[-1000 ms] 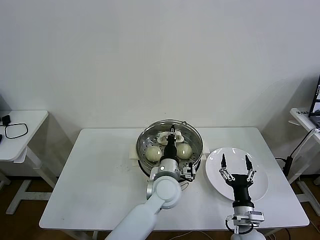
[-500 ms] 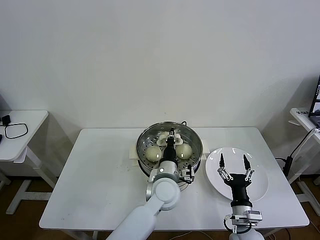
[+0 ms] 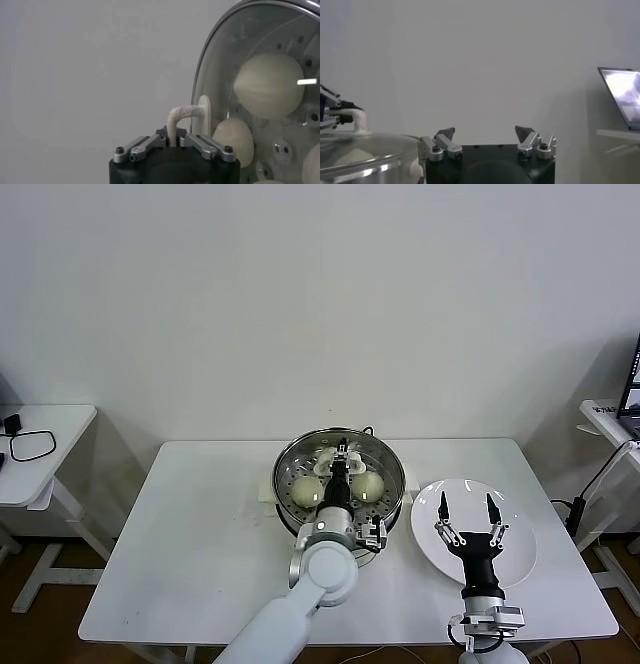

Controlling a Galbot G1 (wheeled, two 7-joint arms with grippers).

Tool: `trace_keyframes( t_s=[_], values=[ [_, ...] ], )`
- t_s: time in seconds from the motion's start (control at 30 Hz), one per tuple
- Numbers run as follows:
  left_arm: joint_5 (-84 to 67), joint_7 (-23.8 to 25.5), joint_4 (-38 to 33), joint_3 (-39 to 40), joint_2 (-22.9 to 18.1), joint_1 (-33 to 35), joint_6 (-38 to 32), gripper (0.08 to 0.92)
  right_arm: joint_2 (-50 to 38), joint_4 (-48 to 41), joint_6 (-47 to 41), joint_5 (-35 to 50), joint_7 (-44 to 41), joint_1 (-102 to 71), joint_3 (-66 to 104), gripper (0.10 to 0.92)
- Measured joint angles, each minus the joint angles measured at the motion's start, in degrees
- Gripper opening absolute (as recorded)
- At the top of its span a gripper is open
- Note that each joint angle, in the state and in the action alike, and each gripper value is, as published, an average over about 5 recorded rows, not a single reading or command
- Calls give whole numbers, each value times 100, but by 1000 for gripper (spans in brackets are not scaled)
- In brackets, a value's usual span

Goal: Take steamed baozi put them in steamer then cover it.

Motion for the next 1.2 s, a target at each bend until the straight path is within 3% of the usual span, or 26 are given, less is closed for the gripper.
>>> trace_keyframes(
  t_s=[0.33, 0.6, 0.9, 1.2],
  values=[
    [-8, -35, -540, -33, 242, 337, -77, 600, -57, -3, 10, 10, -5, 28, -17, 823],
    [-281, -176, -1571, -312, 681, 1039, -224, 804, -96, -43, 9, 21, -2, 91, -71, 823],
    [-2163, -1171, -2730, -1306, 900, 2338, -1349, 823, -122, 115, -251, 110, -36, 82, -94, 823],
    [-4779, -1523, -2829, -2810, 481, 3065, -2744, 823, -171, 389, -663, 291, -111, 91, -94, 823]
  ],
)
